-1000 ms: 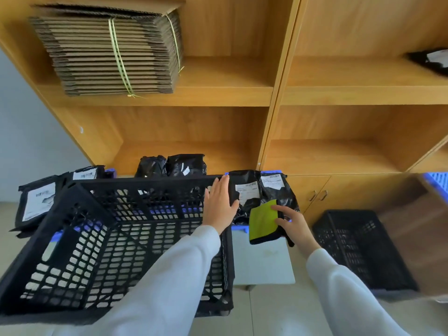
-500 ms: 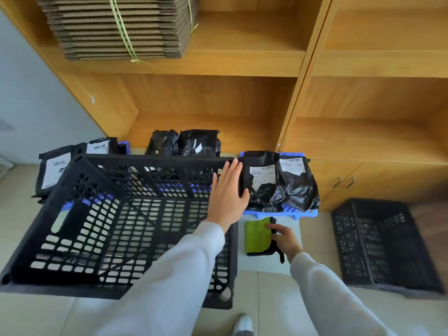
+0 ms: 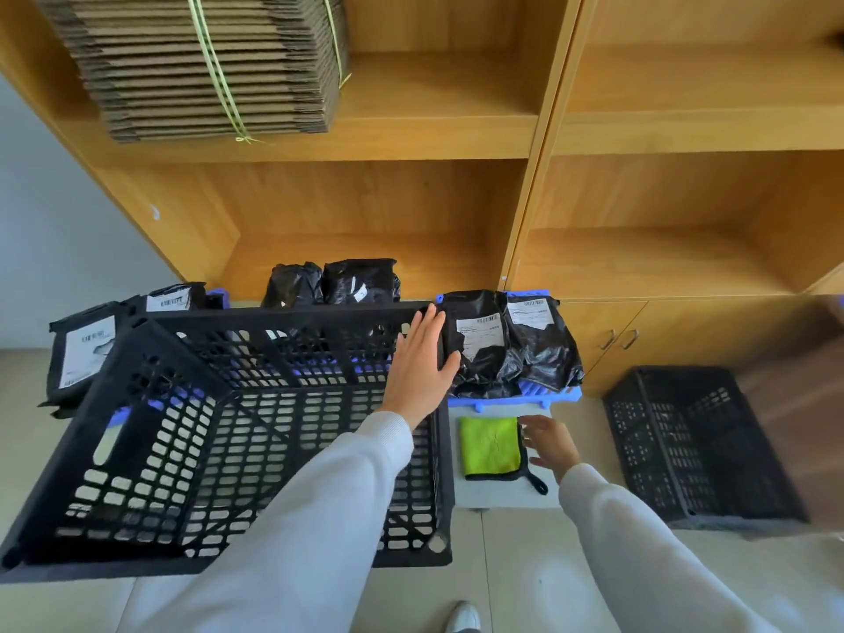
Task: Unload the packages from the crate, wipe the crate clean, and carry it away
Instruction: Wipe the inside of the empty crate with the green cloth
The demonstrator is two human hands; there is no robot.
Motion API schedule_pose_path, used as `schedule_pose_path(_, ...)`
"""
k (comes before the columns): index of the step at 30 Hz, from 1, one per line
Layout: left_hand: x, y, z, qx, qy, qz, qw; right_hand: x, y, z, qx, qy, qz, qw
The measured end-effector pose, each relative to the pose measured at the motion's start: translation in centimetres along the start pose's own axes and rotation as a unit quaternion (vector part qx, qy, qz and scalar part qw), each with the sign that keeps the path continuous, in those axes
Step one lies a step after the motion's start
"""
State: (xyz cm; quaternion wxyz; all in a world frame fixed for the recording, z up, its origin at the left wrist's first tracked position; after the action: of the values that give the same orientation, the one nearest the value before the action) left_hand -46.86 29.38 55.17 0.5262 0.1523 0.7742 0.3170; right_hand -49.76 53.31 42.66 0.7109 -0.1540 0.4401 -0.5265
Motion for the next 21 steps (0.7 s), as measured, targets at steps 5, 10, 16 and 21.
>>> schedule_pose_path(5,-2.6,-1.5,1.2,-0.023,-0.025,0.03,0.999,0.2,-2.3,3.5,-0.044,-0.01,-0.03,0.999)
schedule_pose_path(10,-7.6,-3.8,3.0,-0.039,-0.016,0.052,0.998,1.1,-5.2,8.1,-0.099,-0.011,-0.059,0.993)
schedule_pose_path(16,-14.5,-8.4,5.6,-0.05,0.004,0.037,0.998,2.5,-8.4,15.0,-0.115,0.001,-0.138,0.984)
schedule_pose_path(21,-21.0,-13.5,7.4,-0.072,0.046,0.021,0.996,4.4,-8.7,19.4,-0.152,0.029,-0.12,0.981)
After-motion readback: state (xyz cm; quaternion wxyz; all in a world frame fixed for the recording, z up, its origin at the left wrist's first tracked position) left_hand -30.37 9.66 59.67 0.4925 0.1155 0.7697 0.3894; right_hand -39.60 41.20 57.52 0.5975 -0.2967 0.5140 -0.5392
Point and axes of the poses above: each hand's wrist, its own z-axis away from the middle knuckle, its own x-axis out of the palm, y = z × x, the point moved 1 cm from there along -z, towards the middle knuckle, and after that the axes turned 15 degrees about y, right-handed, at the moved point
